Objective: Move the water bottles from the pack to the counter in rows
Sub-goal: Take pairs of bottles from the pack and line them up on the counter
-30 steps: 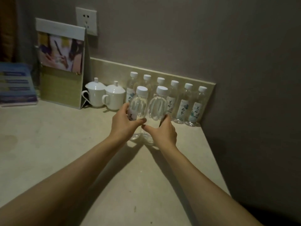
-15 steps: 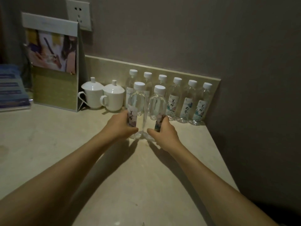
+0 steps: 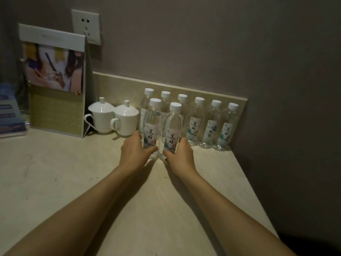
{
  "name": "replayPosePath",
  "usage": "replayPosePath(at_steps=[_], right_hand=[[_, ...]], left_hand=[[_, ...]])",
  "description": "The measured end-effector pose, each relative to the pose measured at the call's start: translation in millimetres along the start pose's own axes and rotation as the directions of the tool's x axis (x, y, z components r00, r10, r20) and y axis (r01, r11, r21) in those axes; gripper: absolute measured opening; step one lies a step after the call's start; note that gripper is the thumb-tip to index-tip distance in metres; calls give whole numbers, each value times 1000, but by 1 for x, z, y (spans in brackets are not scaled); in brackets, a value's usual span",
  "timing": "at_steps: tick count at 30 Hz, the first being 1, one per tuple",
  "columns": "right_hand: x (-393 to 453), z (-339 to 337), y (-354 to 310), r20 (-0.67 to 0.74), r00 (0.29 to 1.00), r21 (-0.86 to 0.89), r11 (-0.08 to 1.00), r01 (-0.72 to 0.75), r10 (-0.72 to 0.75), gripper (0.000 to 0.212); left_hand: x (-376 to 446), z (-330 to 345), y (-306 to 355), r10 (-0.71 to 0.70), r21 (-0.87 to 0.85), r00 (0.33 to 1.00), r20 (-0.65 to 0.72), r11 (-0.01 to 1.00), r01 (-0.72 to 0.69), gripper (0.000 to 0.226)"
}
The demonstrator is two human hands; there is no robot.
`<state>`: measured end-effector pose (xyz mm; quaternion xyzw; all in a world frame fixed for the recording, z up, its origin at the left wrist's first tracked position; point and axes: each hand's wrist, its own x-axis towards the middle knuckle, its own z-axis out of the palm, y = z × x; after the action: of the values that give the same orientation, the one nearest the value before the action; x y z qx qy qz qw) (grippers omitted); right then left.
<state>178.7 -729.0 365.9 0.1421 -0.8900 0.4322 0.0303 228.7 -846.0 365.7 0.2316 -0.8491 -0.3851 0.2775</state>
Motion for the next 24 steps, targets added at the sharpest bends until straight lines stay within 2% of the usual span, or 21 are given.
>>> replayPosePath(at_steps=[8, 24], right_hand=[[19, 13, -10, -46, 999, -65, 997, -29, 26, 61], [40, 23, -20, -84, 995, -130, 989, -69, 58, 59]], left_hand=[[27, 16, -17, 85, 81, 996, -32, 993, -83, 50], [53, 26, -19, 89, 132, 996, -8, 987, -87, 49]])
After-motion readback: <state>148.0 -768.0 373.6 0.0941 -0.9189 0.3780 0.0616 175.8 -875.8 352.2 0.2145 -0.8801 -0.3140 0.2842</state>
